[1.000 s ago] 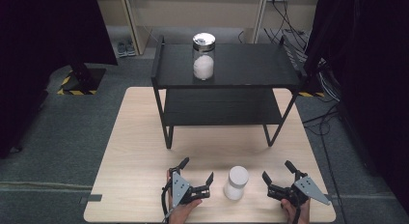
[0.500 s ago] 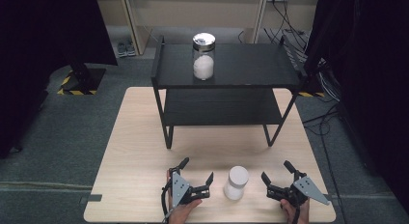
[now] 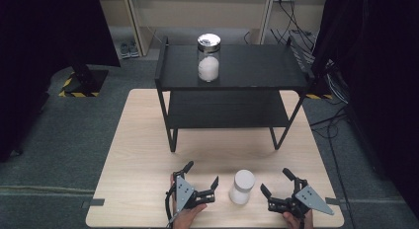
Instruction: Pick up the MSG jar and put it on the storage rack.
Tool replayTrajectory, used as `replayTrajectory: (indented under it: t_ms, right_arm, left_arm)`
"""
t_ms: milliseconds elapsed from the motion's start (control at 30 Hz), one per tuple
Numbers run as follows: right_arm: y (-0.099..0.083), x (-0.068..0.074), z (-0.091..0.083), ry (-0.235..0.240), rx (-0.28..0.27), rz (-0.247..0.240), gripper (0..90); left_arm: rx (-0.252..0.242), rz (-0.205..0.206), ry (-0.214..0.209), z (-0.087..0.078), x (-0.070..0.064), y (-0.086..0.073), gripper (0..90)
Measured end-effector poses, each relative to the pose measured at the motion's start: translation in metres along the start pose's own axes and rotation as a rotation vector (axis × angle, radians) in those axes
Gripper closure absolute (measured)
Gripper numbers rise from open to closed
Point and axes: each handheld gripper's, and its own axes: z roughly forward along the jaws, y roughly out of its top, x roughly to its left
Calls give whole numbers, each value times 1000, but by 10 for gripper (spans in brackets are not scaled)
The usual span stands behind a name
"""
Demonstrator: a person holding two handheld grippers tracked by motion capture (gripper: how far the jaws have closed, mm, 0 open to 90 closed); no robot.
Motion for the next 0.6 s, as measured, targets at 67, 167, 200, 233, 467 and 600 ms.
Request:
replayTrajectory:
  t_ms: [67,167,200,233,467,600]
  right_arm:
    - [1,4,1,39,-5,-4,11]
    - [1,6,0,65,-12,-5,11]
    - [1,8,-2,75,-12,-4,11]
    - [1,9,-3,85,-12,-5,10]
    - [0,16,1,129,-2,-16,11]
    - [1,21,8,148,16,-24,13]
  left_arm:
    - [-1,-1,0,0,0,0,6]
    - [-1,0,1,0,0,0,6]
    - [-1,0,1,0,0,0,6]
    - [0,0,1,0,0,0,6]
    - [2,2,2,0,-1,0,5]
    - [4,8,1,0,-1,1,2]
